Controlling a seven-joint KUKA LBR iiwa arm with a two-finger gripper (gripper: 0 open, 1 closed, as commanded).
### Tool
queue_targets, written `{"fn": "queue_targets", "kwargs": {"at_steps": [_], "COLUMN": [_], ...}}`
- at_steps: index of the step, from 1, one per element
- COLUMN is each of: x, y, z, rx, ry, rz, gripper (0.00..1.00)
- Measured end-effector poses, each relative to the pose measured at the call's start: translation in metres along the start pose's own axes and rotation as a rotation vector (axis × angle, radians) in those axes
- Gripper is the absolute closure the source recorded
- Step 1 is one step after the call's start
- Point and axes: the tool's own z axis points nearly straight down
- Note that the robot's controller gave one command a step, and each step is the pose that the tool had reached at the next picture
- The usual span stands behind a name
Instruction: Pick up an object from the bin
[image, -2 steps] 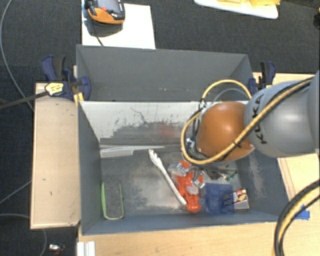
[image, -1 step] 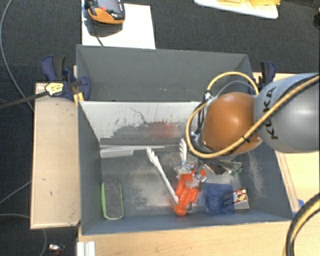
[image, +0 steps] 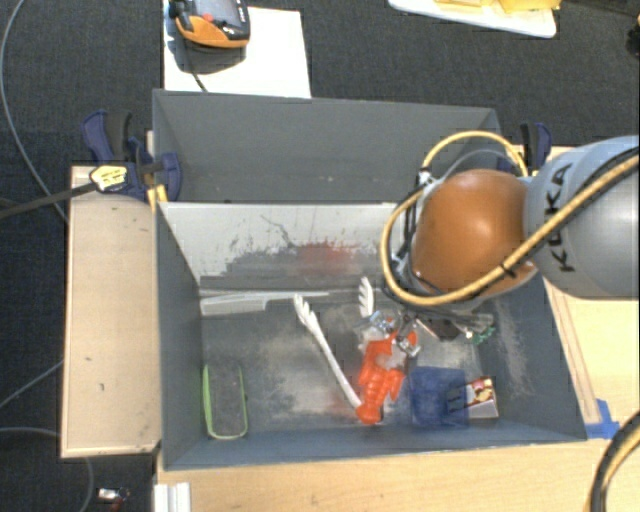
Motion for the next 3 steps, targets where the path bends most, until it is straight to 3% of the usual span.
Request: {"fn": "queue_targets", "kwargs": {"at_steps": [3], "x": [-0.001], "y": [-0.001], "z": [-0.086], "rx": [0.0], "ry": [-0.002], "rz": [0.009], "gripper": [1.0]}}
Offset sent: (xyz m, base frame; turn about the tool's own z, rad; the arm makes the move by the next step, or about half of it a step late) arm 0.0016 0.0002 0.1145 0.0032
